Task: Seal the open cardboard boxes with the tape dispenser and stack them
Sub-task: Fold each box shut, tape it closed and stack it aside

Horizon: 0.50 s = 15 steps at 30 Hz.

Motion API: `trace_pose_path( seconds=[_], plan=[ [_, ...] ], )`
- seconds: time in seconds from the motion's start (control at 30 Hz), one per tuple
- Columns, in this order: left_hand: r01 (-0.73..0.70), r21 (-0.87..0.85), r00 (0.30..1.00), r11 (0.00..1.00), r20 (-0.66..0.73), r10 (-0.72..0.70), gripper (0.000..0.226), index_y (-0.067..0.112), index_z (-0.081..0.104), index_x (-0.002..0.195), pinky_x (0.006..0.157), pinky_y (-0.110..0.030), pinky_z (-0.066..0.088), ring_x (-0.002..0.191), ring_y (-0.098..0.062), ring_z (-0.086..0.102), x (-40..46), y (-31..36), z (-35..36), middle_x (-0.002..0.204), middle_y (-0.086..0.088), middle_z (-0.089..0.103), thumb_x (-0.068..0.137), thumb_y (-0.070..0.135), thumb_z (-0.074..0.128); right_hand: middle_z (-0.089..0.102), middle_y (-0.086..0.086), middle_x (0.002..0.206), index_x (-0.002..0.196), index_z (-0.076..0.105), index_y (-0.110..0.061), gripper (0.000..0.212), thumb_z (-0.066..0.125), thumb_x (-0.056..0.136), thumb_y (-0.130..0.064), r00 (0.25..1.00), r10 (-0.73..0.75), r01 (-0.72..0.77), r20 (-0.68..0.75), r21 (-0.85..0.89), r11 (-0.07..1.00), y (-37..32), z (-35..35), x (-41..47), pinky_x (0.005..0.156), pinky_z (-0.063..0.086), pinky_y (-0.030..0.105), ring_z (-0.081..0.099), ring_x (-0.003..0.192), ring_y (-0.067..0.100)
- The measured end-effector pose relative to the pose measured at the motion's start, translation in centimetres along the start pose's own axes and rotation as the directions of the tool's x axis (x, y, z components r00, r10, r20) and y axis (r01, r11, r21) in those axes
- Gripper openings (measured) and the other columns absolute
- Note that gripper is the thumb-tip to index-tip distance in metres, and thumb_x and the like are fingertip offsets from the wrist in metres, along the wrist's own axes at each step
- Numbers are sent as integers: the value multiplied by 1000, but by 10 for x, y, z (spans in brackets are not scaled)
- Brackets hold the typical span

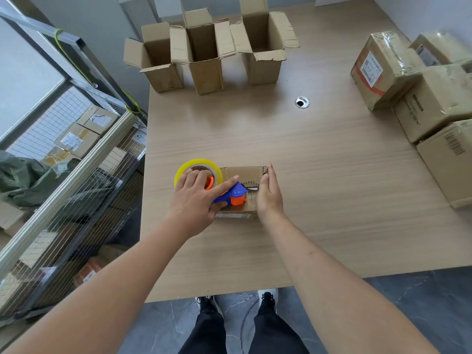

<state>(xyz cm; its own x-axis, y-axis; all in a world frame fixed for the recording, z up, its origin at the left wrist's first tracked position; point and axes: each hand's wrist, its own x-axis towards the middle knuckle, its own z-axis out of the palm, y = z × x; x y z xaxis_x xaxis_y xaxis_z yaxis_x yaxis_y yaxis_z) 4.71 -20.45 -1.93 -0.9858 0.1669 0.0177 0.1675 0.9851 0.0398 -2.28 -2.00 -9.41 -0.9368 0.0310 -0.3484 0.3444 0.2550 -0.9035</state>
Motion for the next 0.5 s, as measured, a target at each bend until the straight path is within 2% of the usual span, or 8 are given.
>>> trace_pose_path(
  seconds=[0.07, 0.13, 0.27, 0.33, 0.43, 0.5],
  plan=[
    [3, 9, 1000, 1000, 10, -3, 67, 52, 32, 155, 112, -50, 32, 114, -34, 49, 0, 1, -1, 119, -7, 54, 95, 47, 61, 28, -13, 165, 161, 20, -36, 54, 24, 109, -49, 1000, -1, 3, 25, -86, 996, 5, 0, 2, 108, 24, 18, 33, 148, 9],
    [5, 12, 999, 1000, 37, -5, 65, 53, 30, 155, 111, -49, 33, 114, -34, 49, 2, 2, -4, 120, -7, 53, 97, 49, 59, 30, -13, 164, 160, 18, -41, 54, 22, 108, -53, 1000, -24, 27, 16, -176, 984, 10, 0, 2, 105, 30, 23, 38, 146, 13],
    [-38, 23, 987, 999, 158, 34, 63, 59, 19, 155, 104, -41, 33, 114, -31, 44, 9, -3, -20, 120, -5, 48, 100, 56, 48, 38, -12, 161, 159, 28, -39, 52, 21, 109, -51, 999, -41, 37, -23, -162, 986, 9, 0, 3, 103, 30, 20, 41, 144, 14],
    [-71, 46, 972, 996, 230, 59, 60, 62, 17, 154, 101, -40, 34, 113, -29, 44, 17, -8, -33, 120, -3, 48, 100, 60, 43, 41, -12, 159, 157, 32, -40, 52, 20, 108, -52, 999, -34, 28, -28, -182, 983, 7, 0, 4, 106, 34, 24, 44, 142, 14],
    [-38, 12, 931, 999, 363, 31, 54, 64, 21, 151, 84, -38, 34, 95, -25, 45, 37, -13, -53, 108, -1, 49, 99, 64, 37, 48, -13, 154, 153, 33, -46, 53, 15, 105, -59, 1000, -9, 1, -27, -288, 958, 0, 3, 3, 104, 41, 38, 50, 136, 19],
    [48, -79, 877, 996, 480, -4, 50, 61, 28, 150, 78, -37, 34, 92, -23, 47, 50, -15, -63, 111, 0, 56, 100, 63, 38, 51, -12, 152, 152, 31, -49, 55, 11, 103, -63, 1000, 10, -19, -29, -356, 934, -5, 5, 2, 100, 42, 41, 52, 133, 22]
  ],
)
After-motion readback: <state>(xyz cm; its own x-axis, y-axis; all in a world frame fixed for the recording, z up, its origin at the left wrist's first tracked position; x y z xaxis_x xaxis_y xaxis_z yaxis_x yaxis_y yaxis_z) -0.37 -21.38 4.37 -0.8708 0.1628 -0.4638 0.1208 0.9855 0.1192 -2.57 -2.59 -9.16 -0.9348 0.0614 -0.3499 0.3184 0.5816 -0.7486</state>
